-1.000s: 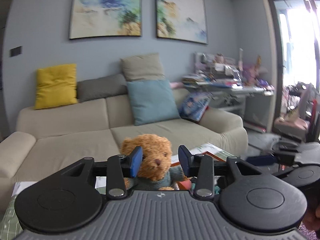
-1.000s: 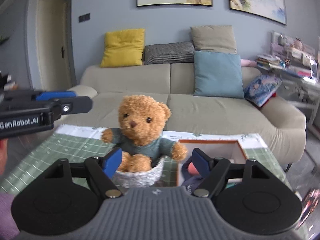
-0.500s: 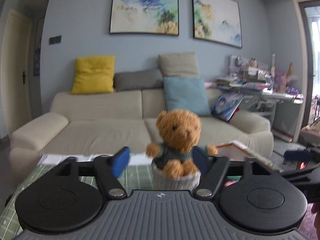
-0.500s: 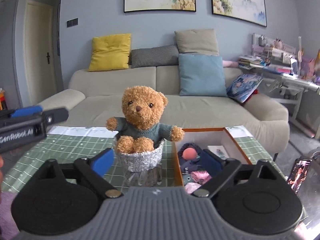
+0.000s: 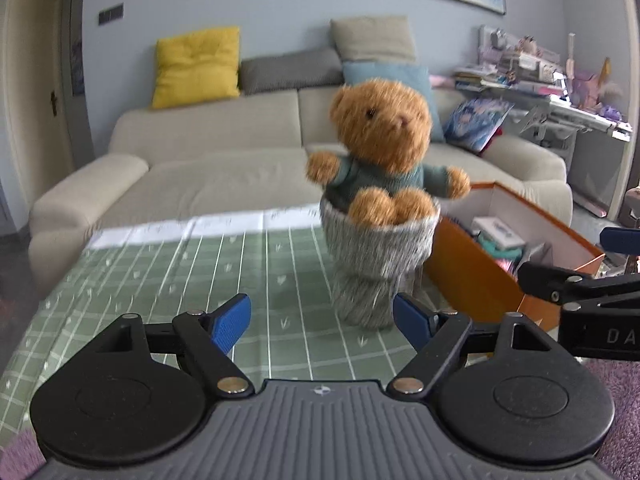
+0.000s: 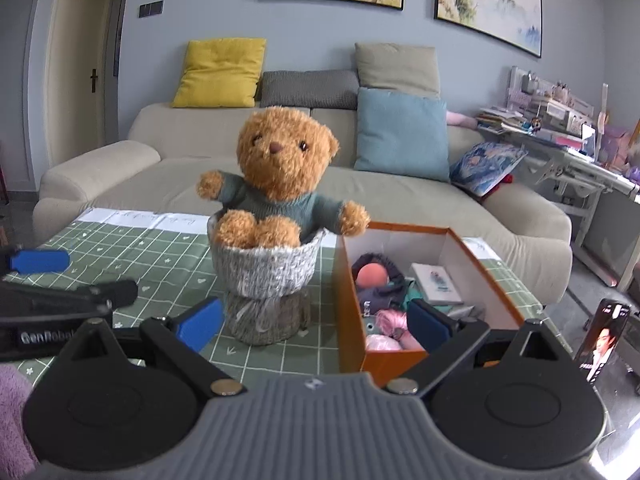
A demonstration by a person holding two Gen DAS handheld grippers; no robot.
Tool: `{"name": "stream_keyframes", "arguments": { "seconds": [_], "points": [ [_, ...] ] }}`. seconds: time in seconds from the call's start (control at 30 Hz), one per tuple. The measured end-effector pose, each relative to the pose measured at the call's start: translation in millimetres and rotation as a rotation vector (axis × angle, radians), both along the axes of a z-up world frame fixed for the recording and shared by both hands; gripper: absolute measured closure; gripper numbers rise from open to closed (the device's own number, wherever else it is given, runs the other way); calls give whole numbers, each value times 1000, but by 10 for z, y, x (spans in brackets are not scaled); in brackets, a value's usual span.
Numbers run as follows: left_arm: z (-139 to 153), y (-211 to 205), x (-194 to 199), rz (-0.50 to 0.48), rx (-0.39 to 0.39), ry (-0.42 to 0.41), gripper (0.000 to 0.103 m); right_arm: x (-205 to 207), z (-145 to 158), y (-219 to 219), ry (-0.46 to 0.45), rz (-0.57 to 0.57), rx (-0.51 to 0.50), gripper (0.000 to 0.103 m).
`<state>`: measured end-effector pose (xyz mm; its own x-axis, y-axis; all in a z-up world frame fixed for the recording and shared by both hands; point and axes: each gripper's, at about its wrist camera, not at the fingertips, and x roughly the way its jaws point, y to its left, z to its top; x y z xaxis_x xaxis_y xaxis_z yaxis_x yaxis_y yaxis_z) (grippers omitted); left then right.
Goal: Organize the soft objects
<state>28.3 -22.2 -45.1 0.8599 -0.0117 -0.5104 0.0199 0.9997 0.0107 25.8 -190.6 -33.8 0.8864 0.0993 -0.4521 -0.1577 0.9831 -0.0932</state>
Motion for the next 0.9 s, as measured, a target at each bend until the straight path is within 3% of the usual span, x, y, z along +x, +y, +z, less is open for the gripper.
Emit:
{"name": "stream_keyframes", "arguments": {
  "seconds": [0.27,0.9],
  "points": [
    [26,42,-26,14,2,24,6,62,-136,22,27,-9,-19,6],
    [36,10,-13,0,11,42,6,53,-111,-10,12,-19,-2,6]
  ]
}}
